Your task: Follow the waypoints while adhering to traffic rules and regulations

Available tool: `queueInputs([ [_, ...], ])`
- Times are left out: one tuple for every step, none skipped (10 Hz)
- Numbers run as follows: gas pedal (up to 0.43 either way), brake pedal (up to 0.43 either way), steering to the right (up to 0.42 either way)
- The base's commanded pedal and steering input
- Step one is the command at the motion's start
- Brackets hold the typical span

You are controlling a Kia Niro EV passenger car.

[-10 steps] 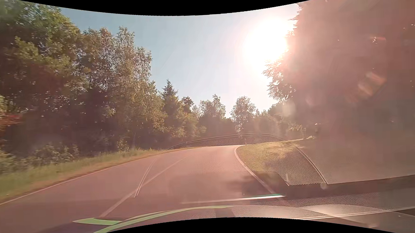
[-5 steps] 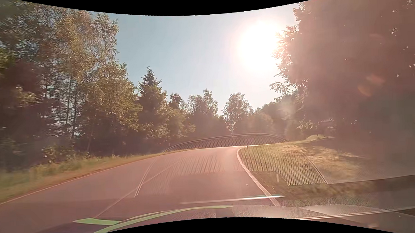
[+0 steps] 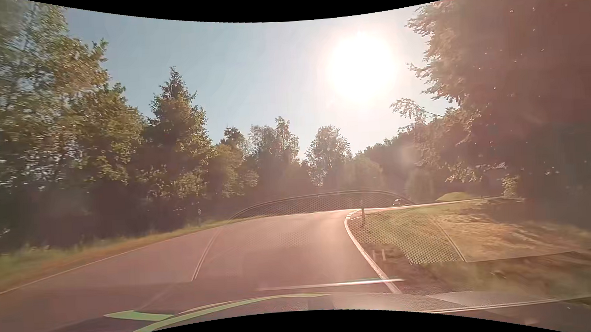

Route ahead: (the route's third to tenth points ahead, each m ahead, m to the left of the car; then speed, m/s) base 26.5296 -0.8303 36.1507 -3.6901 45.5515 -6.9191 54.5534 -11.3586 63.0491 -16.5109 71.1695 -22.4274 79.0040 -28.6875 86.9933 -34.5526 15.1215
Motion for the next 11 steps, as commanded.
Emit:
queueInputs([
  [0.0,0.104,0.028],
  [0.0,0.104,0.028],
  [0.0,0.11,0.035],
  [0.0,0.116,0.046],
  [0.0,0.122,0.052],
  [0.0,0.14,0.056],
  [0.0,0.152,0.058],
  [0.0,0.152,0.057],
  [0.0,0.152,0.054],
  [0.0,0.152,0.048],
  [0.0,0.152,0.045],
])
